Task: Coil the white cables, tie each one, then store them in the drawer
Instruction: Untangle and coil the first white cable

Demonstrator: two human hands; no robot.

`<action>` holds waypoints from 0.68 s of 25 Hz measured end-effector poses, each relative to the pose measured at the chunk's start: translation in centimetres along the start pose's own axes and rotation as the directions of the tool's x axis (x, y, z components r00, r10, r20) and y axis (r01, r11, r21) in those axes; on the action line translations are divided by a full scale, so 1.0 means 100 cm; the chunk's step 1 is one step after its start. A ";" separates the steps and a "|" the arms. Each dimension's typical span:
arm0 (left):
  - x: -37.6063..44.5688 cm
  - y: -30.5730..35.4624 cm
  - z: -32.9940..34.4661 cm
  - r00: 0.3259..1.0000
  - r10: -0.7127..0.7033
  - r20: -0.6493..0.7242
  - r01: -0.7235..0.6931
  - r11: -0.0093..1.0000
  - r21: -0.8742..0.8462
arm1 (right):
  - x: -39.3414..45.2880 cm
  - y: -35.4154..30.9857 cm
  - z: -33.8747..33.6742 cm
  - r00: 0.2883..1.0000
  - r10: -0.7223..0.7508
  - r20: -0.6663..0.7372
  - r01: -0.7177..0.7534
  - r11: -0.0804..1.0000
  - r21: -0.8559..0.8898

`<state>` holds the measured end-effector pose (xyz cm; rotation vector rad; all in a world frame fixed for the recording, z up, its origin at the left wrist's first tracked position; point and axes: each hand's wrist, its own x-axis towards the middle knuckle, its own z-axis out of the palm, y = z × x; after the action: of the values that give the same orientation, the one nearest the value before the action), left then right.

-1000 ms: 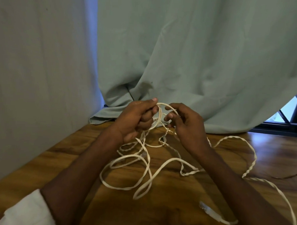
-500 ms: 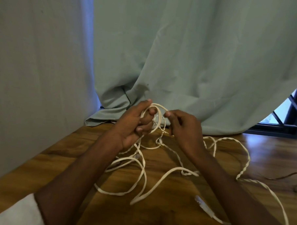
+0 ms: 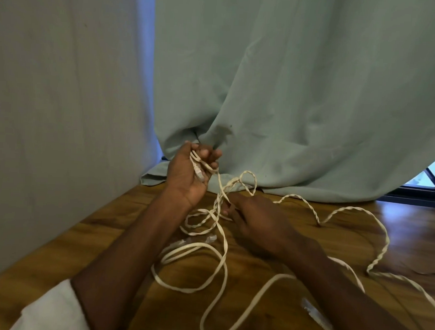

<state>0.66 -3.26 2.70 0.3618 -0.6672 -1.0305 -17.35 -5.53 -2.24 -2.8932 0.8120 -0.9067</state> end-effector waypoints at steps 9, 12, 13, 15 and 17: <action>-0.009 -0.016 -0.005 0.866 0.251 0.432 -0.483 0.200 0.852 | 0.008 -0.013 -0.028 0.993 0.095 -0.069 -0.094 0.995 0.019; -0.006 -0.016 -0.013 0.789 0.147 0.596 -0.539 -0.301 0.787 | 0.010 -0.001 -0.045 0.960 0.277 0.050 -0.281 0.953 0.112; -0.005 -0.014 -0.013 0.785 0.119 0.608 -0.526 -0.390 0.755 | 0.010 0.006 -0.049 0.949 0.314 0.034 -0.315 0.949 0.020; -0.003 -0.005 -0.017 0.794 0.129 0.594 -0.498 -0.421 0.758 | 0.007 0.020 -0.059 0.904 0.423 -0.057 -0.417 0.905 0.087; 0.000 0.005 -0.024 0.807 0.170 0.565 -0.478 -0.374 0.795 | 0.004 0.034 -0.067 0.795 0.607 0.009 -0.480 0.619 0.622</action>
<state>2.54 -3.08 1.16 1.4412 -1.6867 0.4906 -22.21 -7.70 3.04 -1.8524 1.0901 -1.1192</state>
